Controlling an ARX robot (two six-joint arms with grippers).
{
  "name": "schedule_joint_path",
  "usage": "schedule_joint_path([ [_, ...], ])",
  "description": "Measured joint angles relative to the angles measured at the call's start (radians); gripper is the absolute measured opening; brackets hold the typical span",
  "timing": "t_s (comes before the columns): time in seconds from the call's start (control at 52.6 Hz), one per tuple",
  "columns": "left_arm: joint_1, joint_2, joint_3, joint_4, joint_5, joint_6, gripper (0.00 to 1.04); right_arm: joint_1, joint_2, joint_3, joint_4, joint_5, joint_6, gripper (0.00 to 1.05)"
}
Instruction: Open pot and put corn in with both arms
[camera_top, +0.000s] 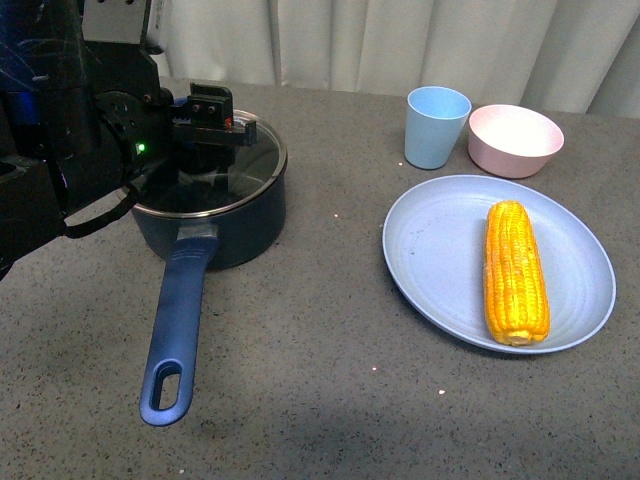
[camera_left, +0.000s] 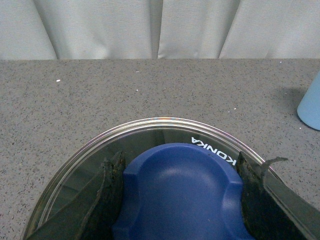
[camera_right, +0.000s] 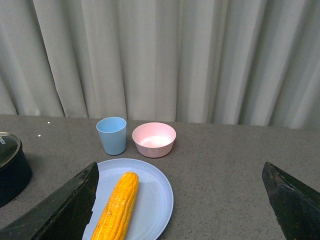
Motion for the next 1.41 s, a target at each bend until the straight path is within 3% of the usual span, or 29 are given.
schedule_joint_path([
  [0.209,0.04,-0.095,-0.018,0.0,-0.002,-0.02,0.58,0.0,0.0,0.0,0.0,0.0,0.0,0.96],
  [0.476,0.3,-0.096,-0.038,0.034,0.003,-0.034,0.58,0.0,0.0,0.0,0.0,0.0,0.0,0.96],
  [0.647,0.389,-0.011,-0.036,0.082,-0.003,-0.048,0.58,0.0,0.0,0.0,0.0,0.0,0.0,0.96],
  [0.837,0.391,0.09,-0.028,0.141,0.034,-0.075,0.58,0.0,0.0,0.0,0.0,0.0,0.0,0.96],
  [1.408,0.383,0.274,0.038,0.186,-0.007,-0.018,0.58,0.0,0.0,0.0,0.0,0.0,0.0,0.96],
])
